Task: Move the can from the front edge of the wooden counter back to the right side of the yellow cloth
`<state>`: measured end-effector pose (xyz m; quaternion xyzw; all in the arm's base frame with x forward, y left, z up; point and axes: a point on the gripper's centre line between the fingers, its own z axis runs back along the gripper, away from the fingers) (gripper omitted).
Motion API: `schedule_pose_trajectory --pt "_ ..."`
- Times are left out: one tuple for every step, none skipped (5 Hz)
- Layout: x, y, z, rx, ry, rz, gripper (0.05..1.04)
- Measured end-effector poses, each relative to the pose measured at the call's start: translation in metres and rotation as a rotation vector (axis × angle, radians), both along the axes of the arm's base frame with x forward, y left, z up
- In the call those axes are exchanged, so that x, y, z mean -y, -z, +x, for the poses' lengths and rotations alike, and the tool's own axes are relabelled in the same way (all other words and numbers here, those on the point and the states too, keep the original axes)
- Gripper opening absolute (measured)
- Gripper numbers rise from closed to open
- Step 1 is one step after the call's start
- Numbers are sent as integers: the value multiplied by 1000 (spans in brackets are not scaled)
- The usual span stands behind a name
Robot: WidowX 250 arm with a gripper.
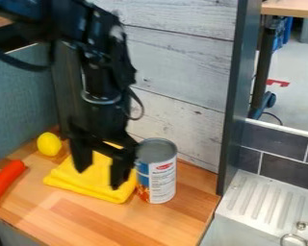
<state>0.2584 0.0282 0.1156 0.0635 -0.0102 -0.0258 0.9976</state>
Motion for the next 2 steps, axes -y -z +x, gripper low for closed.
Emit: schedule_pose_trajectory --pt "-17 -14 -43 -3 36 -28 1002" --pt "-24 -14 -62 14 50 -88 1002"
